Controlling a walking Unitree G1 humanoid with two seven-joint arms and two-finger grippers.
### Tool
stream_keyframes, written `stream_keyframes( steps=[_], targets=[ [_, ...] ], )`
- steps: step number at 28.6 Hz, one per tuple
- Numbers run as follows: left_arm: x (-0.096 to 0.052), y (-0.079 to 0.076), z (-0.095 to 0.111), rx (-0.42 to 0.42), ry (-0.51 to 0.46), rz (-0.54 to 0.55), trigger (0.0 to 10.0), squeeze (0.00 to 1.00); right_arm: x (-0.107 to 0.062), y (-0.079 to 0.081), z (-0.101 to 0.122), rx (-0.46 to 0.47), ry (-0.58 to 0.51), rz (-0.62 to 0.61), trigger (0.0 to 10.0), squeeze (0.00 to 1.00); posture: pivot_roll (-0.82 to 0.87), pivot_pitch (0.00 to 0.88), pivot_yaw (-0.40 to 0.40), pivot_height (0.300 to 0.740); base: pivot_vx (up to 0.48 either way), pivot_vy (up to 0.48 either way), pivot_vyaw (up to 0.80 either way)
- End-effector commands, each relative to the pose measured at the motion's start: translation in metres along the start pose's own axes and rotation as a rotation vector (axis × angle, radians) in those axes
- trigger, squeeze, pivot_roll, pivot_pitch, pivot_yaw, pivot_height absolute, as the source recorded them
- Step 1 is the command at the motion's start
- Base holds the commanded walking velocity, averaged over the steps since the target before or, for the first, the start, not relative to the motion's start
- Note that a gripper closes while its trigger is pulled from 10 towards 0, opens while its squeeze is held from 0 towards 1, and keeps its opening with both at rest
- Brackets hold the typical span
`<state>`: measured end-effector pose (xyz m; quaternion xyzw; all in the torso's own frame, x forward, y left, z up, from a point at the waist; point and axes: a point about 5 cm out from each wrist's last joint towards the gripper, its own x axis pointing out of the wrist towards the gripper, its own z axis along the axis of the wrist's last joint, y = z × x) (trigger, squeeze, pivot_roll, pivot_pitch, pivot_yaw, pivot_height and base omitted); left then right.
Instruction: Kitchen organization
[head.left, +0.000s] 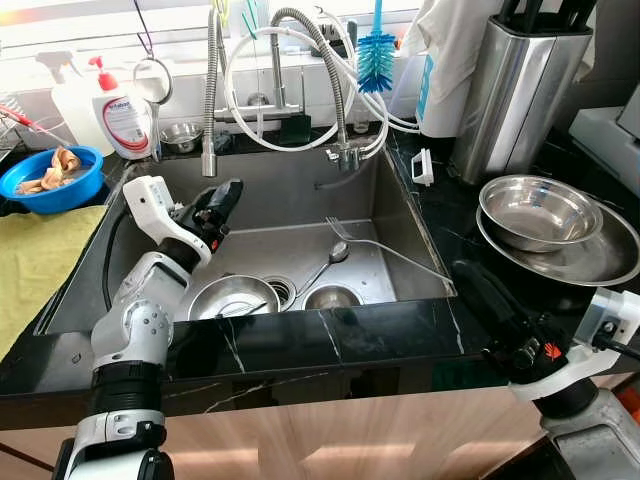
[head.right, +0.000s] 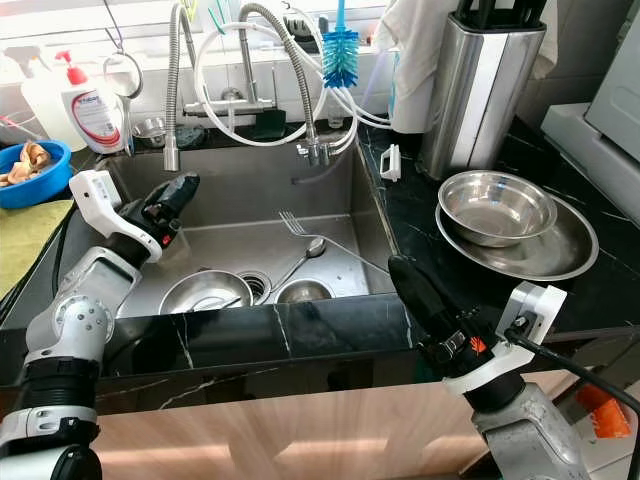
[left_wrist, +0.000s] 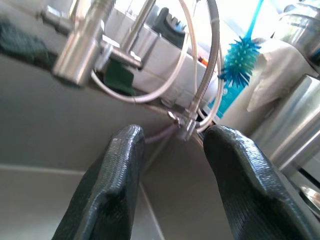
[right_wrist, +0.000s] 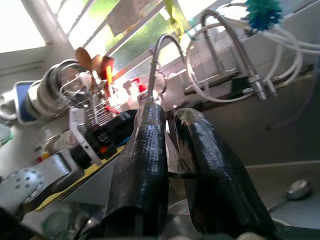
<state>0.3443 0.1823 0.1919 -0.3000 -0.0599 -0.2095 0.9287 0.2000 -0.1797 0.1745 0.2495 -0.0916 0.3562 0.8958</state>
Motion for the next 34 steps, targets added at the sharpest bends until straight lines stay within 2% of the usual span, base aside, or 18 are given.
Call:
stream_keyframes(
  steps=[1,8,14,22,27,34],
  targets=[
    [-0.003,-0.008,0.004,-0.041,0.021,-0.088,10.0,0.0,0.001,0.007,0.003,-0.021,0.0,0.062,10.0,0.0,-0.07,0.0,0.05,0.74,0.0,0.0,0.0],
    [-0.011,-0.027,-0.005,-0.067,0.141,-0.273,10.0,0.0,0.002,0.015,0.006,-0.034,-0.036,0.132,10.0,0.0,-0.07,0.0,0.052,0.74,0.0,0.0,0.0],
    [-0.019,-0.037,-0.005,-0.1,0.21,-0.396,10.0,0.0,-0.002,0.023,0.006,-0.062,-0.039,0.196,10.0,0.0,-0.06,0.0,0.054,0.74,0.0,0.0,0.0],
    [-0.019,-0.037,0.0,-0.144,0.172,-0.392,10.0,0.0,-0.003,0.024,0.007,-0.06,-0.043,0.207,10.0,0.0,-0.07,0.0,0.052,0.74,0.0,0.0,0.0],
    [-0.013,-0.03,0.003,-0.138,0.105,-0.282,10.0,0.0,-0.004,0.024,0.007,-0.059,-0.044,0.209,10.0,0.0,-0.07,0.0,0.05,0.74,0.0,0.0,0.0],
    [-0.012,-0.029,0.006,-0.16,0.081,-0.267,10.0,0.0,-0.008,0.02,-0.002,-0.064,0.02,0.188,10.0,0.0,-0.07,0.0,0.047,0.74,0.0,0.0,0.0]
  ],
)
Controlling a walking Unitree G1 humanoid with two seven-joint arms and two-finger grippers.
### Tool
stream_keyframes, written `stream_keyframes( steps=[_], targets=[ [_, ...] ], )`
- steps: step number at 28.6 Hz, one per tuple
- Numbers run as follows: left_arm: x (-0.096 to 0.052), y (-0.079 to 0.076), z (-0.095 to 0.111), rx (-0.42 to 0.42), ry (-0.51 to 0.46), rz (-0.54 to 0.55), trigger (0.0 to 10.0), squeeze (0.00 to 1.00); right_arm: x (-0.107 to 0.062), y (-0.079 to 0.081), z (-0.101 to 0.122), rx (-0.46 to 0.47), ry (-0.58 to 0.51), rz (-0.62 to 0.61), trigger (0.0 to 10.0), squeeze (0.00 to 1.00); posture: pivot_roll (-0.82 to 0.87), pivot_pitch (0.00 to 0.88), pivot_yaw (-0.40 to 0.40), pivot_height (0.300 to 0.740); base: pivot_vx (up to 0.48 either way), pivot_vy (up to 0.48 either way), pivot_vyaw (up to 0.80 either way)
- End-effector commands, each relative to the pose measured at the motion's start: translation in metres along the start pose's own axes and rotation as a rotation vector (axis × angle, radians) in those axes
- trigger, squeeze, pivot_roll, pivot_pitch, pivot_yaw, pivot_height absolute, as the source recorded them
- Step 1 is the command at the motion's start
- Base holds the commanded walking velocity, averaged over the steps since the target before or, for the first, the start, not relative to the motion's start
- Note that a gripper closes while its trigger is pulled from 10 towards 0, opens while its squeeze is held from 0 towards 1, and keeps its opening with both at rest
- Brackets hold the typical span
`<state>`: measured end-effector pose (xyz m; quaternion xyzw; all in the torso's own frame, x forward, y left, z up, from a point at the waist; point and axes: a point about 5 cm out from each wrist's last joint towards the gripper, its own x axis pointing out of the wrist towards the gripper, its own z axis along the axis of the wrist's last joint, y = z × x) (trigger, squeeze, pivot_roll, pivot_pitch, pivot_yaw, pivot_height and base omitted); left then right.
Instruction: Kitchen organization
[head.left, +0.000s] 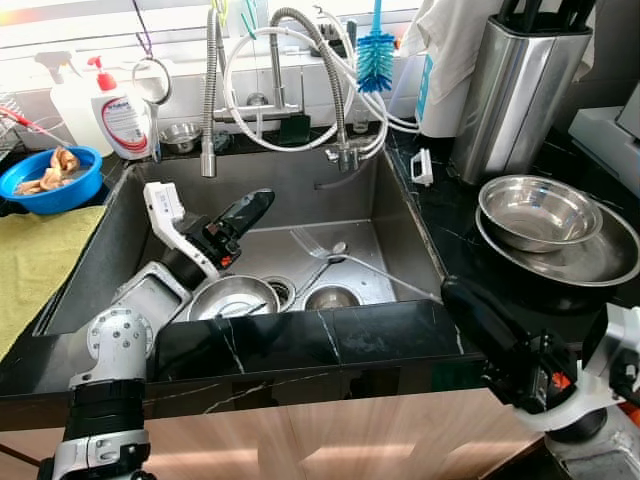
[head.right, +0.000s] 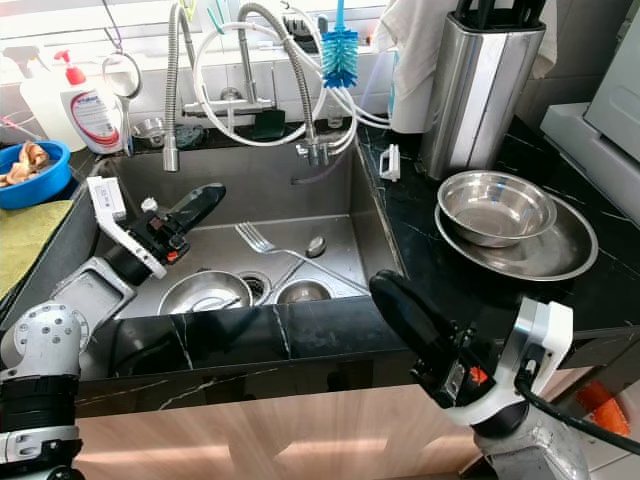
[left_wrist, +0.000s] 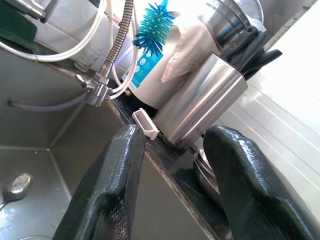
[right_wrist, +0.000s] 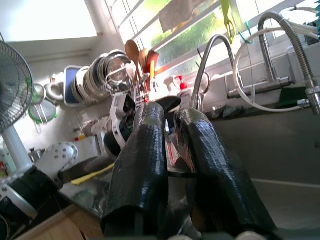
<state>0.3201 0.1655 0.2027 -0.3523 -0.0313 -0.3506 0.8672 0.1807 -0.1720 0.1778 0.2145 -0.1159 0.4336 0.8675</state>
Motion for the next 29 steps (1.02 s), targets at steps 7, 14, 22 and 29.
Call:
stream_keyframes(
  steps=[7,14,22,29],
  targets=[
    [0.002,-0.001,0.008,0.015,-0.032,0.009,10.0,0.0,-0.001,-0.001,-0.002,-0.015,0.012,-0.001,10.0,0.0,-0.07,0.0,0.047,0.74,0.0,0.0,0.0],
    [0.001,-0.008,0.009,-0.004,-0.027,-0.058,10.0,0.0,-0.005,-0.012,-0.013,-0.046,0.101,-0.078,10.0,0.0,-0.07,0.0,0.042,0.74,0.0,0.0,0.0],
    [0.0,-0.016,-0.001,0.011,0.036,-0.113,10.0,0.0,-0.003,-0.011,-0.011,-0.057,0.094,-0.065,10.0,0.0,-0.07,0.0,0.04,0.74,0.0,0.0,0.0],
    [-0.003,-0.024,-0.01,0.045,0.119,-0.181,10.0,0.0,0.001,-0.008,-0.005,-0.067,0.058,-0.009,10.0,0.0,-0.07,0.0,0.041,0.74,0.0,0.0,0.0]
  ],
)
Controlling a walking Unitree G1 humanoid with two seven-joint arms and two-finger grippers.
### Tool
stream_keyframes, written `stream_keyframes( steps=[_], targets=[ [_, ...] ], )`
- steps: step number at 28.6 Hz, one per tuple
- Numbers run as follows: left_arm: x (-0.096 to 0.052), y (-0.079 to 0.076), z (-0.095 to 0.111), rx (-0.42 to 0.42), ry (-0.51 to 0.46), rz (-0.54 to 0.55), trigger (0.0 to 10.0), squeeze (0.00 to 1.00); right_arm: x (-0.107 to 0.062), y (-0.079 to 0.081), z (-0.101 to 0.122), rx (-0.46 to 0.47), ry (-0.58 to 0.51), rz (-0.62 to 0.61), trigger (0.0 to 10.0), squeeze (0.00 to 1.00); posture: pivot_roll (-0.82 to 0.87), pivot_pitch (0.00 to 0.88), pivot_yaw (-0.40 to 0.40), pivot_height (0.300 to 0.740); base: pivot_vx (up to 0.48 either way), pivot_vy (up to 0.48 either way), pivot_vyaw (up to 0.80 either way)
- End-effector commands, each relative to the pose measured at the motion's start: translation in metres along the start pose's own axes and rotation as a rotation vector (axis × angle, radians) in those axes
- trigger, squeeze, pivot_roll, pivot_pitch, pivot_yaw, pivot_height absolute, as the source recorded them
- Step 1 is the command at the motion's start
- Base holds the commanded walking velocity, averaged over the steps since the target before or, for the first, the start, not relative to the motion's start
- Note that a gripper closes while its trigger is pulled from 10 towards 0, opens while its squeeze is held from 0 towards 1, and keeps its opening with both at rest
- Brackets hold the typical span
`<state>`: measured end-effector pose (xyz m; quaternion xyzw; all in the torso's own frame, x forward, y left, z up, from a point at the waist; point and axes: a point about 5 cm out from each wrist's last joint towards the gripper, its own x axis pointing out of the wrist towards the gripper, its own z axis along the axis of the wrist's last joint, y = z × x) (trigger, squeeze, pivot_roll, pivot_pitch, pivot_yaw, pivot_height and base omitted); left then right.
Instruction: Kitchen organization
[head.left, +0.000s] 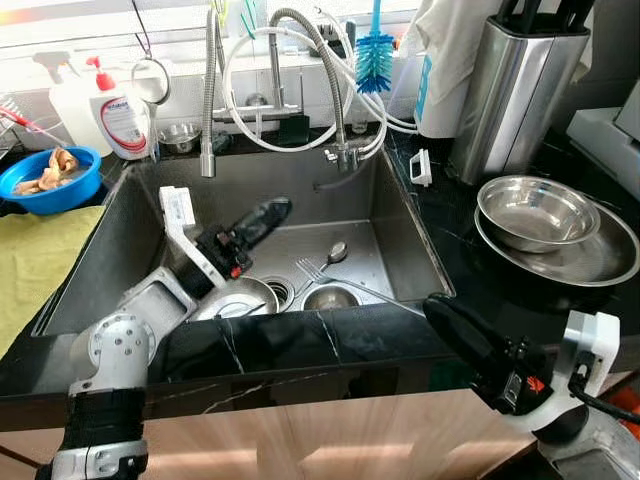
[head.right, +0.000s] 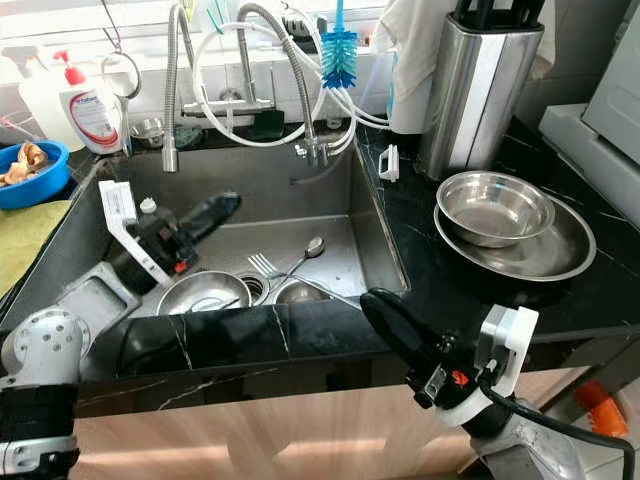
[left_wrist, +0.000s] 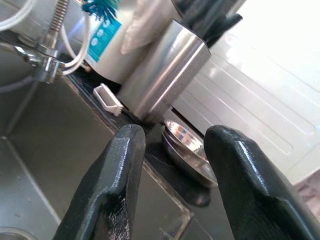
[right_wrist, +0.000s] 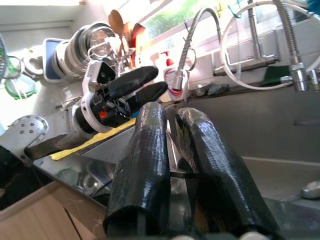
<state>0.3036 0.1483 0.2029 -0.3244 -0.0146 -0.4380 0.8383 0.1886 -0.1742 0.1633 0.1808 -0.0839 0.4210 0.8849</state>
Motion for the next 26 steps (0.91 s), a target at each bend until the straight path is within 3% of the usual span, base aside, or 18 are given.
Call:
stream_keyframes(
  steps=[1,26],
  targets=[
    [0.0,-0.005,0.003,0.038,0.02,-0.018,10.0,0.0,0.003,0.004,0.008,-0.029,-0.03,0.04,10.0,0.0,-0.07,0.0,0.041,0.74,0.0,0.0,0.0],
    [0.0,-0.008,-0.013,0.055,0.101,-0.051,10.0,0.0,0.003,0.01,0.014,-0.014,-0.059,0.09,10.0,0.0,-0.08,0.0,0.04,0.74,0.0,0.0,0.0]
  ],
)
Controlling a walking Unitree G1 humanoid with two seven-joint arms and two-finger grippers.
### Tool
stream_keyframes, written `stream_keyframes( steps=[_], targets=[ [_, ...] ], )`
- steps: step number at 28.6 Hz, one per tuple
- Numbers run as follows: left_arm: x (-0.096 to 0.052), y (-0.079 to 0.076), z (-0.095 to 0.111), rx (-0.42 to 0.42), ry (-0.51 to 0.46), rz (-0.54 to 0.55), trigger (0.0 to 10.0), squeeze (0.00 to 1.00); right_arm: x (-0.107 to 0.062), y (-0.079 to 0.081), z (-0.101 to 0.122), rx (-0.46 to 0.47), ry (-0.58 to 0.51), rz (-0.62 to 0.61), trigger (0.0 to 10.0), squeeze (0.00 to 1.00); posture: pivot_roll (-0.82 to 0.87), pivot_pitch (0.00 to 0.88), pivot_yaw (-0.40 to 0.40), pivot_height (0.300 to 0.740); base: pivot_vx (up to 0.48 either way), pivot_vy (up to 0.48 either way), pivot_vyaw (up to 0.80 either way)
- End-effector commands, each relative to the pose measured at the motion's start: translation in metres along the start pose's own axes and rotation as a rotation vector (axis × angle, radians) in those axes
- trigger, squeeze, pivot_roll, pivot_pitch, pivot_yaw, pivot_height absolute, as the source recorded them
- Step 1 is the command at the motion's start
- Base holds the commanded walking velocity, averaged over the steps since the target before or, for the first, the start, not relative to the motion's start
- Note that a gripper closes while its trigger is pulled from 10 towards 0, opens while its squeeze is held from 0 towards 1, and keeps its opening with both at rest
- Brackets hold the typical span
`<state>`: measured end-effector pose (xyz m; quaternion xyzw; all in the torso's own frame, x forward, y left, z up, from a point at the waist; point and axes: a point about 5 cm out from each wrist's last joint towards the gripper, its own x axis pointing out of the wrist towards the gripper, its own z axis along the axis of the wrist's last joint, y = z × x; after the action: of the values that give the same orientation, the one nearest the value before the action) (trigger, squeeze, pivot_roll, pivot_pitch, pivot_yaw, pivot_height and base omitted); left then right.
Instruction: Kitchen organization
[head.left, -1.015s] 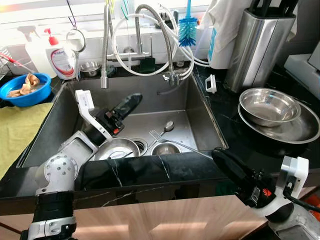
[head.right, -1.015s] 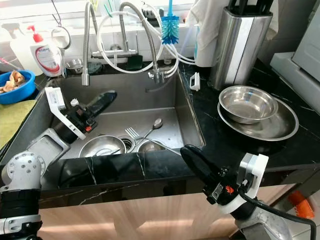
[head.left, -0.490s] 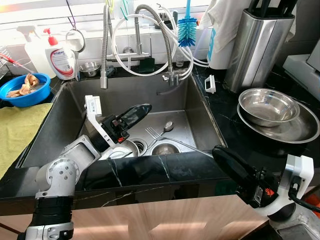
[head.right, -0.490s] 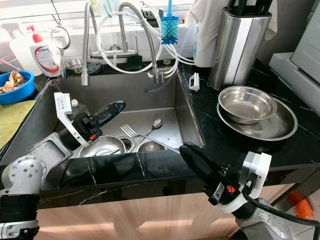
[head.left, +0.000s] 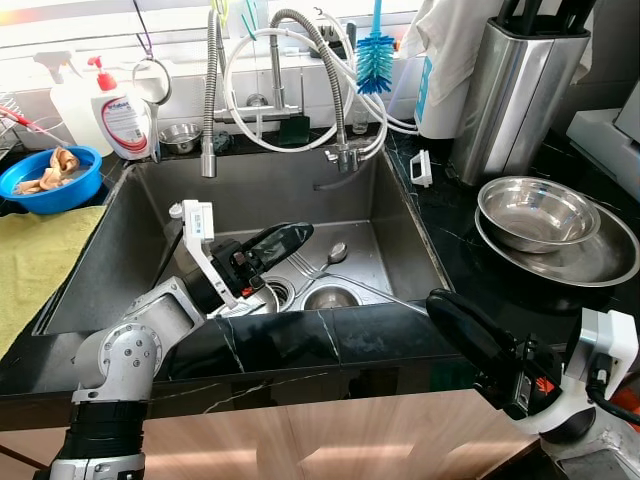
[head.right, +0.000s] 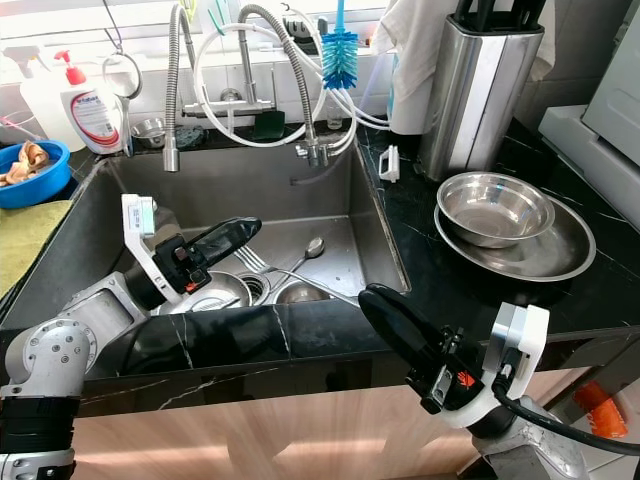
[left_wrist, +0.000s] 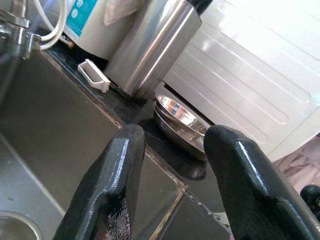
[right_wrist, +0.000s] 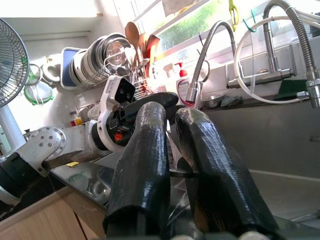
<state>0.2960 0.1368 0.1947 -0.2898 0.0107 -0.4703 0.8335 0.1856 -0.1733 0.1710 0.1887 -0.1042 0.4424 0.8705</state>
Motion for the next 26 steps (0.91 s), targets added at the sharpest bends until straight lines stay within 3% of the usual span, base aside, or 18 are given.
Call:
stream_keyframes(
  steps=[1,9,16,26],
  targets=[
    [-0.001,-0.003,0.002,0.023,0.006,-0.009,10.0,0.0,0.002,0.006,0.007,-0.018,-0.023,0.038,10.0,0.0,-0.08,0.0,0.039,0.74,0.0,0.0,0.0],
    [-0.003,-0.004,0.003,0.032,-0.003,-0.011,10.0,0.0,0.002,0.007,0.014,-0.011,-0.056,0.057,10.0,0.0,-0.07,0.0,0.033,0.74,0.0,0.0,0.0],
    [0.002,0.015,0.017,0.079,-0.117,0.17,10.0,0.0,-0.001,-0.002,0.012,-0.034,-0.033,-0.009,10.0,0.0,-0.07,0.0,0.03,0.74,0.0,0.0,0.0],
    [0.0,0.013,0.016,0.059,-0.111,0.15,10.0,0.0,-0.001,-0.003,0.011,-0.039,-0.024,-0.015,10.0,0.0,-0.07,0.0,0.029,0.74,0.0,0.0,0.0]
  ],
)
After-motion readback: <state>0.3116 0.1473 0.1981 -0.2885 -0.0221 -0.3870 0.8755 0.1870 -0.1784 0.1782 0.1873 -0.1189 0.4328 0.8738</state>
